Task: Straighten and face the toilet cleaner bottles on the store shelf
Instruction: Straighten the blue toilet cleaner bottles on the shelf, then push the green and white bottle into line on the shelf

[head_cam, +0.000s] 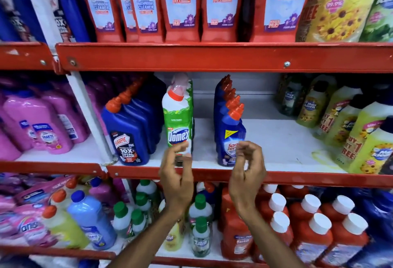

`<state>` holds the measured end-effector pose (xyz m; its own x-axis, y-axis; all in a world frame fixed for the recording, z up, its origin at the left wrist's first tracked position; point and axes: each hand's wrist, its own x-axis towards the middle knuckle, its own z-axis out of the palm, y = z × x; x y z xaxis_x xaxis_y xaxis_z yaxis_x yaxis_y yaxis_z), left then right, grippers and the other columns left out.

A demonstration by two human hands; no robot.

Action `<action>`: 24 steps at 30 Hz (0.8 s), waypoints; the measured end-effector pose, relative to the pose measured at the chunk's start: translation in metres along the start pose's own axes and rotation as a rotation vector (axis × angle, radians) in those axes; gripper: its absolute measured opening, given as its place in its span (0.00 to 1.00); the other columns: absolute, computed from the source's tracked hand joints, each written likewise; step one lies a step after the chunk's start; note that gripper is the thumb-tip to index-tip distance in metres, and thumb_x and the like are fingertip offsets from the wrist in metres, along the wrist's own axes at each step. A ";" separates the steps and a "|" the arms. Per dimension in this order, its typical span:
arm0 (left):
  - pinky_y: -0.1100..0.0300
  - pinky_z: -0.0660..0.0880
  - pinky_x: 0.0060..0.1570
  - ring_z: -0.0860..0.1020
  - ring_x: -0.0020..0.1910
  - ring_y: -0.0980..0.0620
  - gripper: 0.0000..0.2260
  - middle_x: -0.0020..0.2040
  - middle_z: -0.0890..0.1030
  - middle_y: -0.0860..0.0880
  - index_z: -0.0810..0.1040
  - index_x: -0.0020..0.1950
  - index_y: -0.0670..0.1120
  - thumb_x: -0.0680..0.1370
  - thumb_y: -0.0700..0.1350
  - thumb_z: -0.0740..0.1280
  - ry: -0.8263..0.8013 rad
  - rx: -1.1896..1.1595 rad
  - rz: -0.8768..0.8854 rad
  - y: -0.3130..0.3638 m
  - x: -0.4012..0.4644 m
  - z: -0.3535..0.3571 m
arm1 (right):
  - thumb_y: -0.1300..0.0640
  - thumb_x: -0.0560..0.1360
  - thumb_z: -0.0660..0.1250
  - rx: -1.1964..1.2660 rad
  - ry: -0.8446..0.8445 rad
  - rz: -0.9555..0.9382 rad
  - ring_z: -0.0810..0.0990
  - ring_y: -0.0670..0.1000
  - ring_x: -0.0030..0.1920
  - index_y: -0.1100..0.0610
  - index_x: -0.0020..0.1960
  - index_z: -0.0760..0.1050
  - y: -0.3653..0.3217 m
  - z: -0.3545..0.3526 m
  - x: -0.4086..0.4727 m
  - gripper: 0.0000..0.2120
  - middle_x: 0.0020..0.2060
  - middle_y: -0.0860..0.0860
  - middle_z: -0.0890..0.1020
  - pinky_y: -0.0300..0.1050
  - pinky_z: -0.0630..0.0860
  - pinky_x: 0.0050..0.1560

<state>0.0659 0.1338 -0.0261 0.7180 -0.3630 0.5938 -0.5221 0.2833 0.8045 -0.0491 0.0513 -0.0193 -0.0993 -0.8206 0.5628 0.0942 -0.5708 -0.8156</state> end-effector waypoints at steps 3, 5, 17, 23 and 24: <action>0.57 0.74 0.64 0.77 0.65 0.53 0.15 0.64 0.79 0.52 0.76 0.65 0.48 0.79 0.48 0.64 0.088 -0.014 -0.006 -0.013 0.016 -0.022 | 0.58 0.76 0.59 0.007 -0.256 0.049 0.81 0.43 0.53 0.50 0.59 0.77 -0.007 0.034 -0.017 0.14 0.53 0.47 0.83 0.28 0.73 0.50; 0.56 0.70 0.70 0.73 0.72 0.53 0.22 0.73 0.74 0.50 0.70 0.74 0.46 0.80 0.50 0.62 -0.021 -0.060 -0.152 -0.022 0.032 -0.029 | 0.56 0.80 0.57 0.005 -0.426 0.168 0.77 0.41 0.63 0.53 0.70 0.71 -0.008 0.060 -0.020 0.19 0.65 0.49 0.79 0.21 0.68 0.55; 0.79 0.73 0.47 0.80 0.48 0.75 0.17 0.57 0.81 0.54 0.68 0.75 0.43 0.87 0.45 0.53 -0.388 -0.154 -0.420 -0.049 0.064 -0.016 | 0.56 0.85 0.50 -0.048 -0.519 0.377 0.79 0.31 0.45 0.57 0.61 0.75 0.015 0.112 -0.015 0.16 0.48 0.44 0.83 0.33 0.74 0.50; 0.64 0.67 0.75 0.71 0.74 0.60 0.22 0.79 0.69 0.46 0.59 0.82 0.47 0.87 0.48 0.54 -0.460 -0.085 -0.362 -0.040 0.065 -0.026 | 0.48 0.78 0.49 -0.039 -0.433 0.339 0.78 0.53 0.66 0.60 0.69 0.72 0.005 0.113 -0.022 0.26 0.63 0.53 0.80 0.51 0.73 0.66; 0.58 0.64 0.78 0.67 0.78 0.56 0.24 0.81 0.66 0.47 0.58 0.82 0.48 0.87 0.50 0.55 -0.451 -0.064 -0.341 -0.038 0.063 -0.032 | 0.49 0.79 0.51 -0.036 -0.336 0.287 0.76 0.53 0.68 0.59 0.71 0.71 0.002 0.112 -0.026 0.26 0.67 0.52 0.78 0.48 0.71 0.70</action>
<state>0.1460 0.1283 -0.0193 0.5665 -0.7822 0.2593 -0.2565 0.1316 0.9575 0.0649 0.0684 -0.0212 0.2535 -0.9128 0.3202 0.0355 -0.3220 -0.9461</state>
